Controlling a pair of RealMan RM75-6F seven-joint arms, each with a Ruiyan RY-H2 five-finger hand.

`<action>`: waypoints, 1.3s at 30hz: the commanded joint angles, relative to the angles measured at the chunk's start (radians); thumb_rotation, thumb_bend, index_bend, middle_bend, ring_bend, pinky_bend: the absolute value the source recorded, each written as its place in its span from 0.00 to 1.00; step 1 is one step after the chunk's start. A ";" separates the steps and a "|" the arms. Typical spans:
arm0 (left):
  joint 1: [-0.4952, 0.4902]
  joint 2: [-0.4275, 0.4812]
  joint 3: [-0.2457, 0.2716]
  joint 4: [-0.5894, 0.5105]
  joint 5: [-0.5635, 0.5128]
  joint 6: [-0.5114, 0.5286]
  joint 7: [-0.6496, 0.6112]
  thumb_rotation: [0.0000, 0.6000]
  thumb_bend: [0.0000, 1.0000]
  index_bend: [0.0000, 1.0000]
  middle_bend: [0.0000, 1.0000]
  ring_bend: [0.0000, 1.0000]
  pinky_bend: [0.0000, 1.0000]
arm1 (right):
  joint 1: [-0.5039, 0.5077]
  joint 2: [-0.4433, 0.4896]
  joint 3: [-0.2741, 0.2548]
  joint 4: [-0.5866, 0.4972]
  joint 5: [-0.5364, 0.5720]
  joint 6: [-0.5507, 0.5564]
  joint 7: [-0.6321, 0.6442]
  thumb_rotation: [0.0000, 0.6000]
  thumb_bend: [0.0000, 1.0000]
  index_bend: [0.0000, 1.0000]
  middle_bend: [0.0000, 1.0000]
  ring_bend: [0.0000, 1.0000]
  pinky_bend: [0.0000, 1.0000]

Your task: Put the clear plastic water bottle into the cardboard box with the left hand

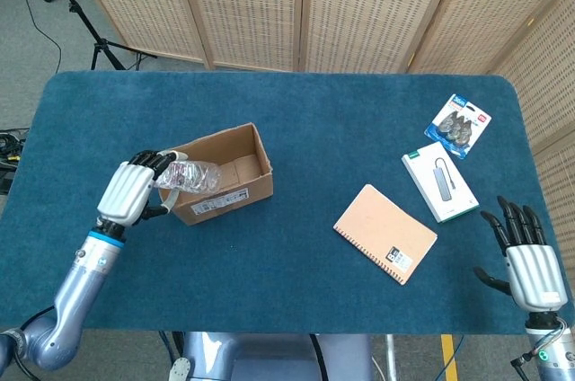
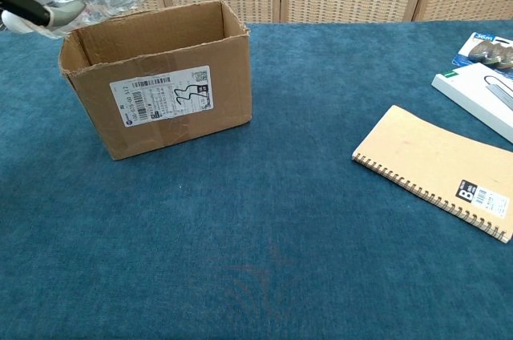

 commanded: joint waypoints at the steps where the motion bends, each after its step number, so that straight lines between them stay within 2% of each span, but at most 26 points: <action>1: -0.057 -0.047 -0.034 0.034 -0.059 -0.046 0.035 1.00 0.75 0.72 0.51 0.31 0.37 | 0.002 -0.001 0.000 0.002 0.000 -0.003 0.004 1.00 0.10 0.16 0.00 0.00 0.00; 6: -0.127 -0.106 -0.063 0.069 -0.115 -0.074 0.109 1.00 0.75 0.72 0.51 0.31 0.37 | 0.004 -0.001 -0.002 0.006 0.000 -0.006 0.017 1.00 0.10 0.16 0.00 0.00 0.00; 12: -0.189 -0.196 -0.092 0.096 -0.168 -0.076 0.136 1.00 0.75 0.72 0.51 0.31 0.37 | 0.005 0.004 0.001 0.013 0.003 -0.006 0.045 1.00 0.10 0.16 0.00 0.00 0.00; 18: -0.211 -0.223 -0.078 0.088 -0.187 -0.073 0.171 1.00 0.74 0.72 0.51 0.31 0.38 | 0.005 0.006 0.002 0.018 0.000 0.000 0.065 1.00 0.10 0.16 0.00 0.00 0.00; 22: -0.208 -0.213 -0.065 0.075 -0.190 -0.060 0.188 1.00 0.70 0.71 0.50 0.31 0.38 | 0.003 0.005 0.004 0.021 0.000 0.008 0.070 1.00 0.10 0.16 0.00 0.00 0.00; 26: -0.205 -0.196 -0.057 0.069 -0.195 -0.061 0.188 1.00 0.64 0.56 0.39 0.25 0.35 | 0.002 0.000 0.004 0.022 -0.003 0.014 0.064 1.00 0.10 0.16 0.00 0.00 0.00; 29: -0.204 -0.177 -0.048 0.059 -0.199 -0.073 0.186 1.00 0.60 0.45 0.28 0.17 0.26 | 0.001 -0.004 0.004 0.022 -0.009 0.020 0.060 1.00 0.10 0.16 0.00 0.00 0.00; 34: -0.206 -0.156 -0.037 0.050 -0.208 -0.088 0.187 1.00 0.56 0.42 0.20 0.08 0.17 | 0.002 -0.007 0.003 0.023 -0.012 0.022 0.056 1.00 0.10 0.16 0.00 0.00 0.00; 39: -0.205 -0.154 -0.030 0.046 -0.219 -0.080 0.193 1.00 0.53 0.33 0.11 0.00 0.08 | 0.004 -0.008 0.006 0.024 -0.007 0.018 0.059 1.00 0.10 0.16 0.00 0.00 0.00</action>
